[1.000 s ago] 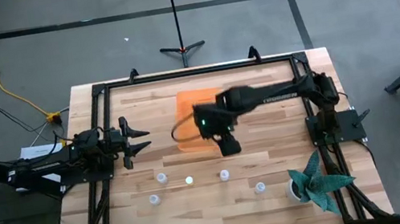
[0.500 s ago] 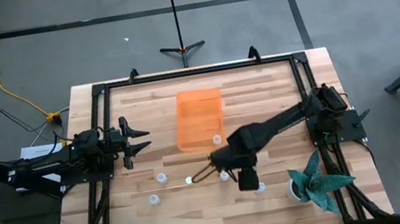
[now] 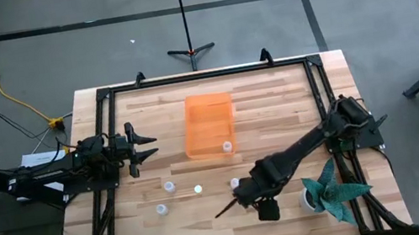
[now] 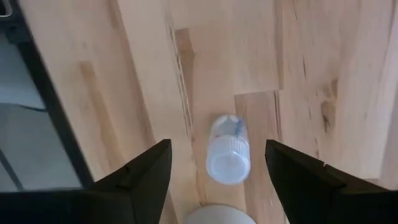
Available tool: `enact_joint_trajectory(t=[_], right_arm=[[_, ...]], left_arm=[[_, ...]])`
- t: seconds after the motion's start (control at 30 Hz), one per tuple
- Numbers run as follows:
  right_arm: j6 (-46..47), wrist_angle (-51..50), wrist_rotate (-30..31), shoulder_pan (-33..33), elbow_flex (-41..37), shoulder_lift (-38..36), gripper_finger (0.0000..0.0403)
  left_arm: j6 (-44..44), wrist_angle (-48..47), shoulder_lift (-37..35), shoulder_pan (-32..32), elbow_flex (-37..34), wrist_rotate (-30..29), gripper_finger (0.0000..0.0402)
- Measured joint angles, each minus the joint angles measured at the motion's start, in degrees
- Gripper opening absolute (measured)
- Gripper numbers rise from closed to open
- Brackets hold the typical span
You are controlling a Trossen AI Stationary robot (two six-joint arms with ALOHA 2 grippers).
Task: Pick and place pill bottles into a basket
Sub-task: Put the transparent medicine bottle into the yellow bin
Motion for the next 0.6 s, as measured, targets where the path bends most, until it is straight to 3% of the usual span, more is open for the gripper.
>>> enact_joint_trajectory(t=[0.3, 0.6], right_arm=[[4.6, 1.2, -0.6, 1.5, -6.9, 0.1, 0.025], [2.6, 7.7, -0.9, 1.4, -8.8, 0.1, 0.0248]], left_arm=[[0.0, 0.0, 0.0, 0.0, 0.0, 0.0, 0.0193], [0.0, 0.0, 0.0, 0.0, 0.0, 0.0, 0.0193]])
